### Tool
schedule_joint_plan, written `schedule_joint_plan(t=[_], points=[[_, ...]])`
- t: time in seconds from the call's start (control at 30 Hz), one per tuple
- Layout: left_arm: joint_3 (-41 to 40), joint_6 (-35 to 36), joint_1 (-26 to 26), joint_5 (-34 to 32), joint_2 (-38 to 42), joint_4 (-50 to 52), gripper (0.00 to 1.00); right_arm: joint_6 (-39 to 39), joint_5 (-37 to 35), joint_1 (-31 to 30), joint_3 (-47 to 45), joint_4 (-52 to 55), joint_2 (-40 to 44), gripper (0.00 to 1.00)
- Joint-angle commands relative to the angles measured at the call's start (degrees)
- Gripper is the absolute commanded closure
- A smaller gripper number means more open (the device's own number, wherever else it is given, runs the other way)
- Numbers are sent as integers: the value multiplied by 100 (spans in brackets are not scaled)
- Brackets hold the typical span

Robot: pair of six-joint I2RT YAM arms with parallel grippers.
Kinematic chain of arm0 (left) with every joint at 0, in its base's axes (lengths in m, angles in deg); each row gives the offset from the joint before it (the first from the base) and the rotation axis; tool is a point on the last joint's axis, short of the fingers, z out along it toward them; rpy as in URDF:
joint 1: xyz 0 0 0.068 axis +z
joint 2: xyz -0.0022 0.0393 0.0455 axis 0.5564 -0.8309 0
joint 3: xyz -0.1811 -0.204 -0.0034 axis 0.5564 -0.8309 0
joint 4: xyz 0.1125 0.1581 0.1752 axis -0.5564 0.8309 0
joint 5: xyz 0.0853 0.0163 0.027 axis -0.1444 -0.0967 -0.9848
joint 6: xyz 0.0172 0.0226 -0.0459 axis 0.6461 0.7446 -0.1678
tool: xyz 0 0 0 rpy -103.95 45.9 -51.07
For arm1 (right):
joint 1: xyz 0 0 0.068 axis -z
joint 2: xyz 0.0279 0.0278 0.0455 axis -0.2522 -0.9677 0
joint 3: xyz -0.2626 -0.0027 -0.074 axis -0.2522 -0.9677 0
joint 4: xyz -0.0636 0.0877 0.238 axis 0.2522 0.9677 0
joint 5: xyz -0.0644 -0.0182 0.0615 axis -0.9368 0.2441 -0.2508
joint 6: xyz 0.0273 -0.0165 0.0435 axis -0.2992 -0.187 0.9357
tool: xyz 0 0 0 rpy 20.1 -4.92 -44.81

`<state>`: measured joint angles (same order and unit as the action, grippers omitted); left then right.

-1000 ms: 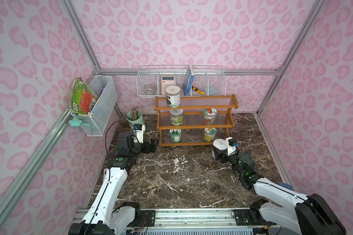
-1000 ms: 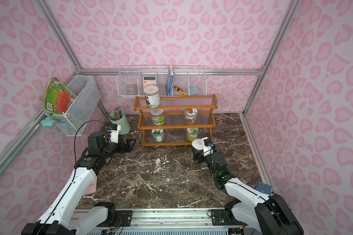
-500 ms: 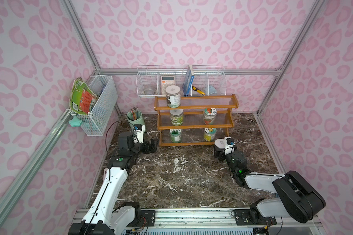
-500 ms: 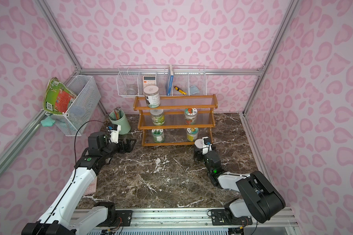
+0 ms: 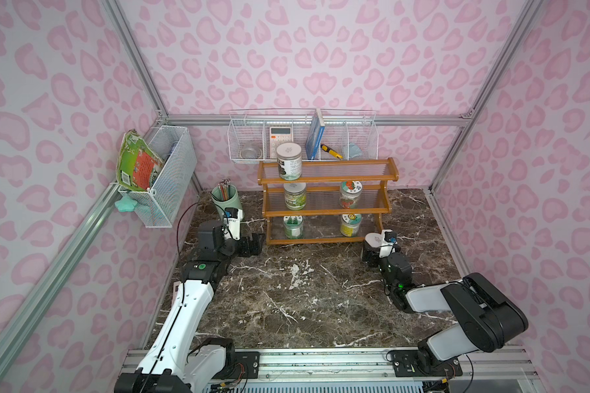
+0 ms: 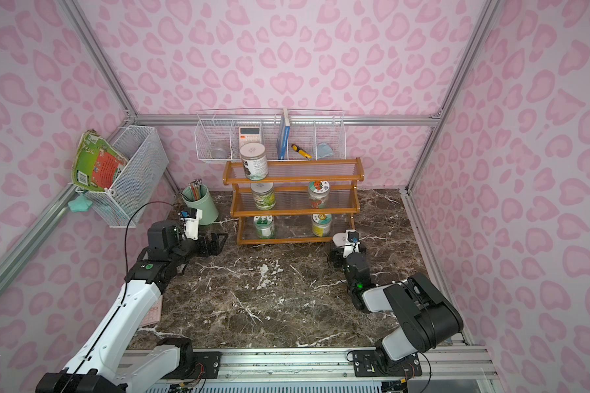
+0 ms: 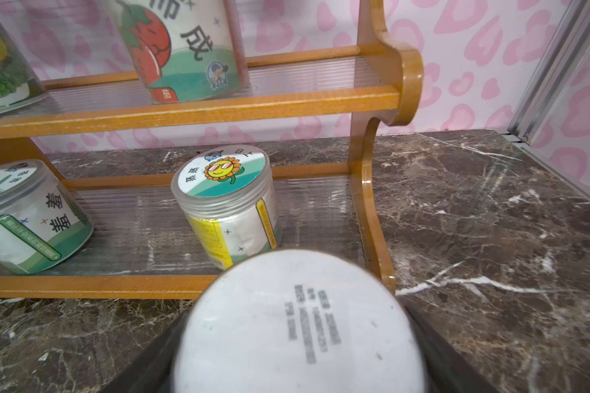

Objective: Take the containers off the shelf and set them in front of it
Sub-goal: Place the container at the center of the board.

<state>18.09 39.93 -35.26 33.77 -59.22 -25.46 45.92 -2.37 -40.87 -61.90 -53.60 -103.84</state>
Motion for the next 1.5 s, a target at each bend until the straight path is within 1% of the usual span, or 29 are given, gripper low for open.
schedule_joint_plan(t=[0.0,0.13,0.27,0.37,0.53,0.77,0.93,1.13,1.27,1.37,1.47], points=[[-13,57,5,-18,8,-42,5,87,-158,-43,63,-260,-19,32],[-13,67,5,-29,12,-49,5,101,-455,-219,191,123,-40,29],[-13,66,7,-29,18,-46,5,193,-874,-398,262,354,-98,20],[-22,75,6,-37,45,-43,5,282,-1071,-453,278,494,-148,16],[-22,75,5,-37,65,-46,5,427,-1410,-509,313,752,-178,15],[-31,79,5,-37,117,-38,5,612,-1802,-625,485,1283,-154,1],[-36,79,5,-37,137,-37,5,667,-1982,-667,500,1374,-124,1],[-40,79,-4,-38,138,-41,4,530,-2144,-801,436,1496,413,1],[48,101,-13,284,22,-29,4,486,-2118,-810,495,1859,877,1],[113,171,-22,630,-50,-230,4,430,-2047,-816,525,2190,1292,1],[572,191,-54,759,-182,-84,4,315,-1831,-820,585,2486,1750,1]])
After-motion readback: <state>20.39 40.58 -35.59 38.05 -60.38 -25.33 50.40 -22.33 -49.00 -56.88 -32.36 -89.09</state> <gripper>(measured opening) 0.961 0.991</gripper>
